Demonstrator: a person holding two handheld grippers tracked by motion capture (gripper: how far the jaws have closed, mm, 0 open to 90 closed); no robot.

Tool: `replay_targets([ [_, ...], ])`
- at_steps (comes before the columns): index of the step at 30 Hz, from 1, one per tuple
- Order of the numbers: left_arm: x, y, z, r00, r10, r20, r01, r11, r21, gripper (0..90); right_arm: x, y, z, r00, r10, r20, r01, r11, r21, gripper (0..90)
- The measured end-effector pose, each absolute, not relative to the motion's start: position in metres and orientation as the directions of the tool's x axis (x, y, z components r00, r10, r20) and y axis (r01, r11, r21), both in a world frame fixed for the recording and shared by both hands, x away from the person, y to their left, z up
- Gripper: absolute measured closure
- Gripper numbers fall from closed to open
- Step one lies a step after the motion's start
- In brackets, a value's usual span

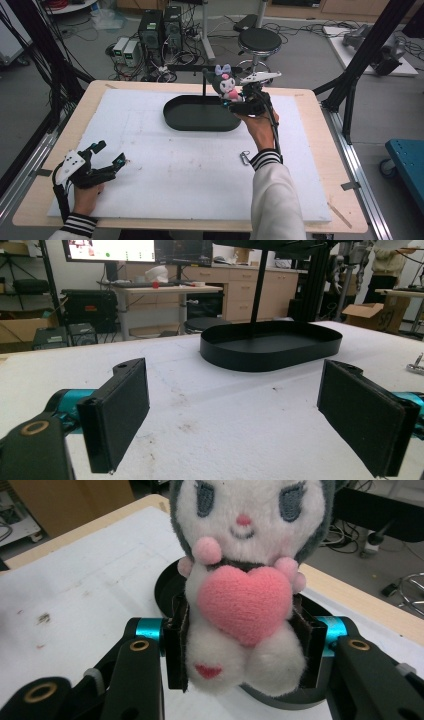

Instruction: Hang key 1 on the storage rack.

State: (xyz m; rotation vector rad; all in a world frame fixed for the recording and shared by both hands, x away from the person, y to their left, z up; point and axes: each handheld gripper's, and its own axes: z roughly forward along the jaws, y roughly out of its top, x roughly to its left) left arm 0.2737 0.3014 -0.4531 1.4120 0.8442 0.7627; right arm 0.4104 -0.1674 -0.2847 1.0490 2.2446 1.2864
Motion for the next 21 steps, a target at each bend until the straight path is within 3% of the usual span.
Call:
replay_targets([
  [21,0.274,0.302,-0.453,0.512,0.858,-0.046,0.042,0.029,0.999,13.7,0.441,-0.159,-0.290,-0.639,0.765,0.083,0.474,0.306,0.826,53.4],
])
